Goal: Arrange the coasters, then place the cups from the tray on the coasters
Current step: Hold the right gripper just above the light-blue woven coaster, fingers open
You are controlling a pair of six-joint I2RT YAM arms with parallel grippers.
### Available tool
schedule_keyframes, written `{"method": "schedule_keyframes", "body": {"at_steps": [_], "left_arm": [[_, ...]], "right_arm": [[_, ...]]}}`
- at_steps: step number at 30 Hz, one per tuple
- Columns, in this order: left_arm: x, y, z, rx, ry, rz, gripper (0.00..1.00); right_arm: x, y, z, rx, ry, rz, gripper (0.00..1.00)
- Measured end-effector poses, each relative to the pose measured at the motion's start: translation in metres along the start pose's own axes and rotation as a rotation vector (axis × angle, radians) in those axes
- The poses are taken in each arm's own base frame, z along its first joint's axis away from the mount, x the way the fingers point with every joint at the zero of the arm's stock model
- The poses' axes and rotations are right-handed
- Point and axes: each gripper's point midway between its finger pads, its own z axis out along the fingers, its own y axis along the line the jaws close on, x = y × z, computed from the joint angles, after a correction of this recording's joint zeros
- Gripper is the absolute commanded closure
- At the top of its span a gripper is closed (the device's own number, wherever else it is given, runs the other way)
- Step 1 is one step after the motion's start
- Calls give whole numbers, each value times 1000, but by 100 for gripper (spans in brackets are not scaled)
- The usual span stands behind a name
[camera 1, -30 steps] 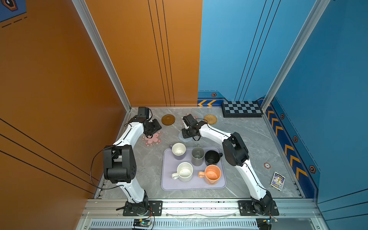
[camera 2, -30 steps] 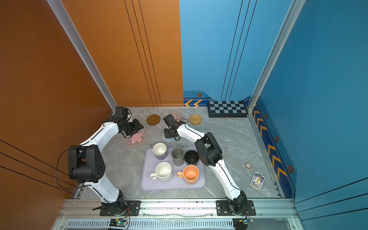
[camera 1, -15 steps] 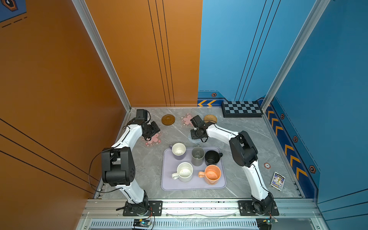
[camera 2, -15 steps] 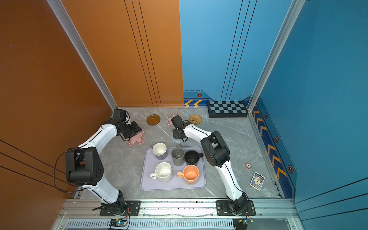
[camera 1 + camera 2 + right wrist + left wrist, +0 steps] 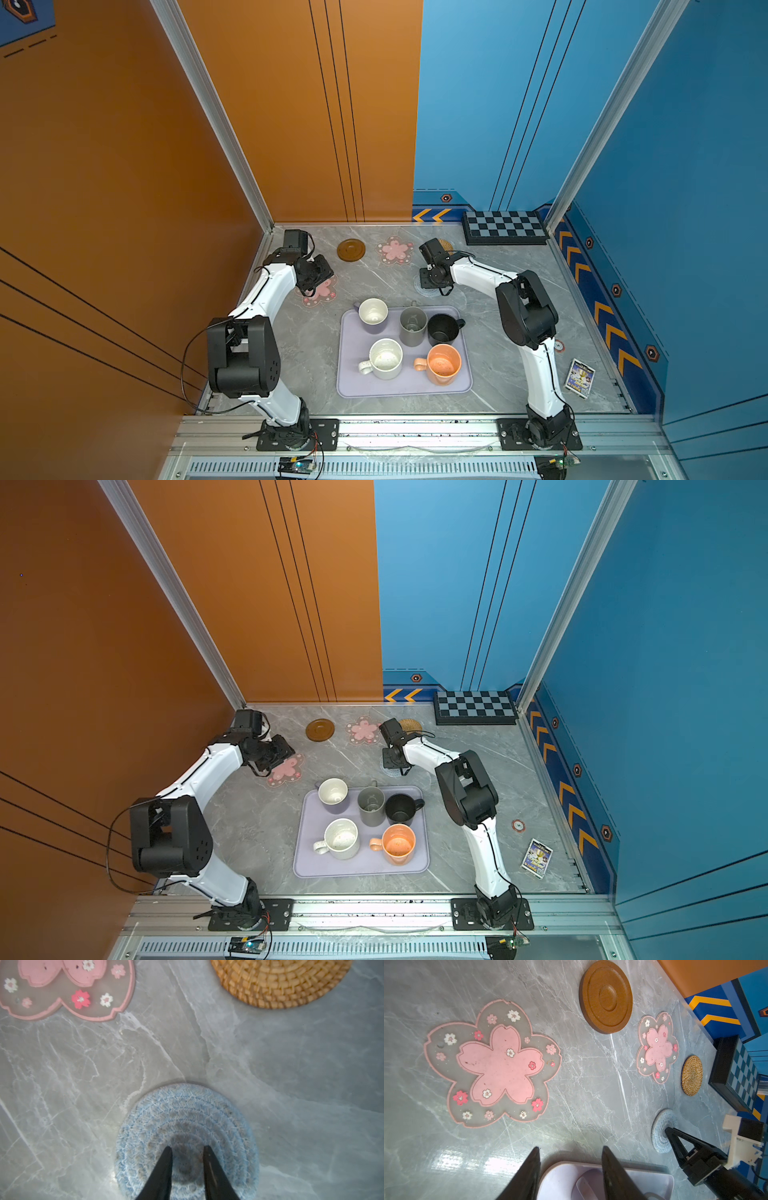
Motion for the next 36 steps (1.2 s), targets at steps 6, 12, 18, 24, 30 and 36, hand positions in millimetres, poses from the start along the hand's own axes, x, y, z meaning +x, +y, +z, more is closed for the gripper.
{"method": "schedule_keyframes", "body": {"at_steps": [6, 12, 18, 24, 30, 36], "left_arm": [[6, 6, 1, -33, 18, -1, 51], [7, 9, 1, -53, 17, -2, 51], [11, 6, 2, -53, 22, 7, 51], [12, 4, 2, -52, 24, 11, 51], [11, 5, 2, -58, 21, 11, 51], [11, 5, 2, -58, 20, 11, 51]], "right_arm": [[-2, -15, -1, 10, -10, 26, 71], [-5, -30, 0, 20, -20, 54, 71], [-7, -32, 1, 11, -31, 64, 70], [-6, -29, 0, -7, -30, 69, 68], [-3, -25, -3, -29, -21, 77, 67], [-1, -19, -3, -42, -17, 78, 67]]}}
